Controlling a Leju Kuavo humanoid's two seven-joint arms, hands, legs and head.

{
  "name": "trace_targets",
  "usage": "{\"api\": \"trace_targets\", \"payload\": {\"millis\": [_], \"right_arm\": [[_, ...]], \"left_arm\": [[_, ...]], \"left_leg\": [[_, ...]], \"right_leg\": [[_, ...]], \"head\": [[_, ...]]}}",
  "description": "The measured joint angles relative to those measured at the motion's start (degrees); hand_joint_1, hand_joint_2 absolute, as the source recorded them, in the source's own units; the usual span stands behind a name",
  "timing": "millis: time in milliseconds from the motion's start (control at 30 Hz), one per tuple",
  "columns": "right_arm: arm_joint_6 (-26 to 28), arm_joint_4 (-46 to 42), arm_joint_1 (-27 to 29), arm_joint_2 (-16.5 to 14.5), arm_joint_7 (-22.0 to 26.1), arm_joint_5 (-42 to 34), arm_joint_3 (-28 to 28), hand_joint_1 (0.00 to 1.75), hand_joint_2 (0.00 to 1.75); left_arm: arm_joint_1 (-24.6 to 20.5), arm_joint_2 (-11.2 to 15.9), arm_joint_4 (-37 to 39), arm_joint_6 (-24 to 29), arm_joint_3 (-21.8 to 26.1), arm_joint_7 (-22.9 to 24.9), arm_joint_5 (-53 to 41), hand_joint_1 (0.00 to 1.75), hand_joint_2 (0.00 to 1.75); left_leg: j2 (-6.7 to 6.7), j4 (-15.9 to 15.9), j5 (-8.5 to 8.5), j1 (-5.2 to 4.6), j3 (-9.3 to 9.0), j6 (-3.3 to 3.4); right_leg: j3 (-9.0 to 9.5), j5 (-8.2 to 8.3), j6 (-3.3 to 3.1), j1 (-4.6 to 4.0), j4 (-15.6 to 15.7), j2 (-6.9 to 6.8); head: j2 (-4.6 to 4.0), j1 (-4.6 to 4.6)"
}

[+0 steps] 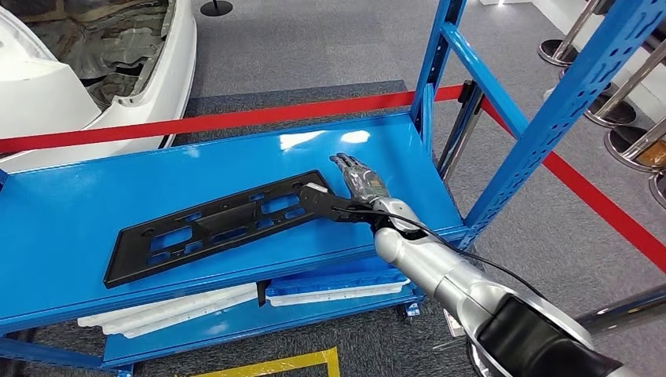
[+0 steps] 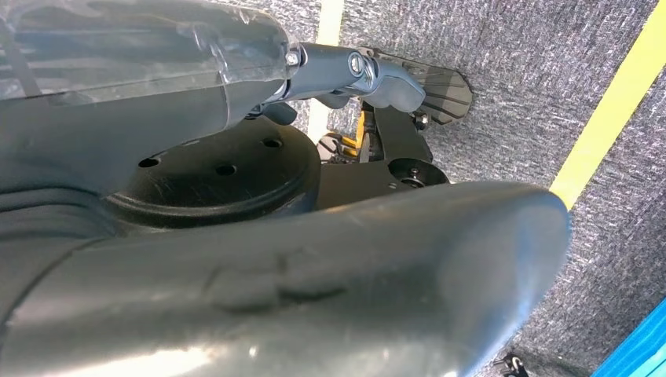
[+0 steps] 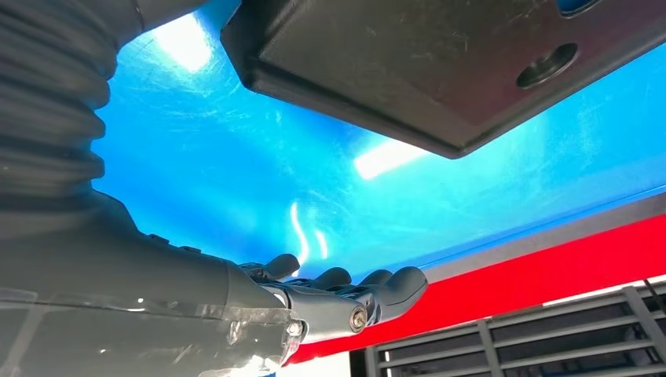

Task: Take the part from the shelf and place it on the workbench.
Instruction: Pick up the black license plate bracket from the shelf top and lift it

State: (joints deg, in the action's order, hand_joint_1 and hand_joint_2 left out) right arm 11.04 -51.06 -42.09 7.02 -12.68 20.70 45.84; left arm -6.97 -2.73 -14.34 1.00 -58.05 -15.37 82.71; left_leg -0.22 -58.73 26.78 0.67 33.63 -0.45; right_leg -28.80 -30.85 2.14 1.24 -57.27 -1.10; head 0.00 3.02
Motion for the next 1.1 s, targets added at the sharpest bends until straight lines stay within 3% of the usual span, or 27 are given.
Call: {"api": "trace_targets", "payload": {"millis": [200,467,667,900,1100], "right_arm": [[-3.1,0.1,-0.2,0.0,-1.5,-1.1,0.0,0.00,1.75],[-17.1,1.1,-1.6,0.0,-6.3,-9.7,0.4,0.00,1.75],[-19.0,1.6,-2.3,0.0,-6.6,-11.3,0.6,0.00,1.75],[-25.4,0.6,-4.9,0.4,-9.7,-23.2,2.3,0.00,1.75],[-22.9,-2.3,-7.9,0.0,-10.0,-25.1,6.6,0.00,1.75]], "left_arm": [[0.0,0.0,0.0,0.0,0.0,0.2,0.0,0.00,0.00],[-0.4,0.0,0.0,0.0,0.0,1.7,-0.5,0.00,0.00],[-0.7,0.0,0.0,0.0,0.0,2.1,-0.6,0.00,0.00],[-0.9,0.0,0.0,0.9,0.0,2.9,-0.8,0.00,0.00],[-0.8,0.0,0.0,1.0,0.0,2.8,-0.5,0.00,0.00]], "left_leg": [[0.00,0.0,0.00,0.00,0.00,0.00],[0.00,0.0,0.00,0.00,0.00,0.00],[0.00,0.0,0.00,0.00,0.00,0.00],[0.06,0.0,0.00,-0.02,-0.01,0.00],[0.03,0.0,-0.01,-0.03,-0.01,-0.01]], "right_leg": [[0.00,0.00,0.00,0.00,0.0,0.00],[0.00,0.00,0.00,0.01,0.0,0.00],[0.00,0.00,0.00,0.01,0.0,0.00],[-0.01,0.01,0.00,-0.01,0.0,0.08],[-0.03,-0.01,-0.03,-0.01,-0.1,0.03]], "head": [[0.00,0.00],[0.00,0.00],[0.00,0.00],[0.00,-0.01],[0.00,0.00]]}}
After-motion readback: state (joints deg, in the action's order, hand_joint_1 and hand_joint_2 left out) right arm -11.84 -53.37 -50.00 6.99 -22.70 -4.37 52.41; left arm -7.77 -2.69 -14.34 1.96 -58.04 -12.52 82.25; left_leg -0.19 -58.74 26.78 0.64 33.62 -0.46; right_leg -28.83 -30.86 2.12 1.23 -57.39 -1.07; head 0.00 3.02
